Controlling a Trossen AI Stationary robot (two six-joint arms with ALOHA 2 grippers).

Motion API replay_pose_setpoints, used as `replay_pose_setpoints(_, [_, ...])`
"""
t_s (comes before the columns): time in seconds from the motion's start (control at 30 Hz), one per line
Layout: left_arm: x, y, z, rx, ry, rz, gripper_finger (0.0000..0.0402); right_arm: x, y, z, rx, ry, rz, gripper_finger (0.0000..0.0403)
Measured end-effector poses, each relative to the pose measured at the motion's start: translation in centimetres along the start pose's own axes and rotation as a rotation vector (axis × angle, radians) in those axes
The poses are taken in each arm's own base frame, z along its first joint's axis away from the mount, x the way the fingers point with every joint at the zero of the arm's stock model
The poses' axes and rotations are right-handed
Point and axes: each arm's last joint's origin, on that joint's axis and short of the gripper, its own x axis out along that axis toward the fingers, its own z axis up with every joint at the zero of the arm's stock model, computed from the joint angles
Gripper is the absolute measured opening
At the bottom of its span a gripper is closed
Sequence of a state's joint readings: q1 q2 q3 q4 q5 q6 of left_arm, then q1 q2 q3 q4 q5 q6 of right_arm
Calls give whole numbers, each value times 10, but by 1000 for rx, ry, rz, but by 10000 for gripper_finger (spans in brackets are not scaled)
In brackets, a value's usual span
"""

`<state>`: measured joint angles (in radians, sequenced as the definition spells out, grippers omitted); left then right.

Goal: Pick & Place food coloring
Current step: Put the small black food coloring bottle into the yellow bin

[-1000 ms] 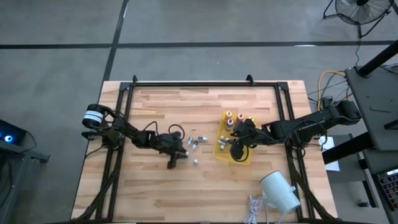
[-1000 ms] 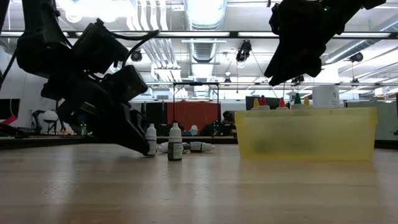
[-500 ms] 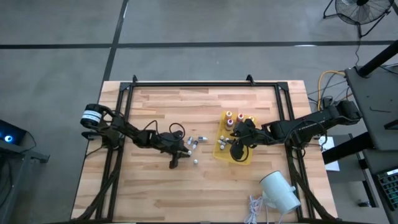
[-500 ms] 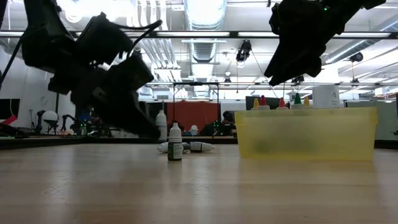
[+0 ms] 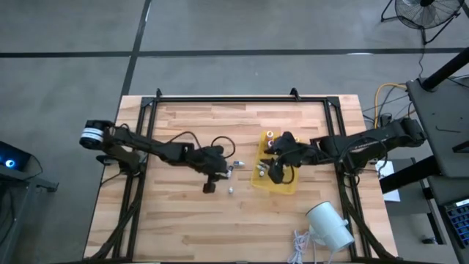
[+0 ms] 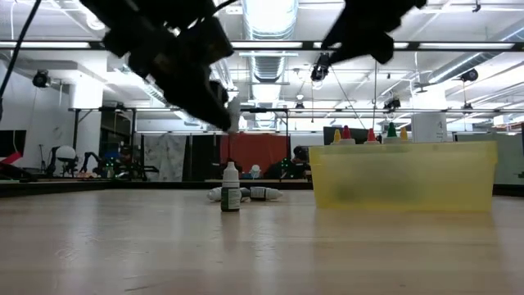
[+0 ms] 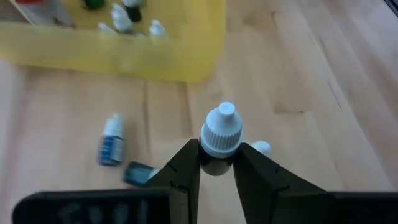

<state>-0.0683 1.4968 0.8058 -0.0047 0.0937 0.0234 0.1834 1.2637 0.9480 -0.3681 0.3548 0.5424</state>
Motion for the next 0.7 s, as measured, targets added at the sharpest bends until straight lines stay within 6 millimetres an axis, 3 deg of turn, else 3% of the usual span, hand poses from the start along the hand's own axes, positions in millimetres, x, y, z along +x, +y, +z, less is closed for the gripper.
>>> replay_pose_setpoints(0.33, [-53, 29, 61, -20, -94, 69, 62, -36, 1, 59, -60, -37, -12, 220])
replay_pose_setpoints(0.7, [-110, 44, 122, 15, -150, 129, 62, -68, 1, 105, -86, -153, 63, 281])
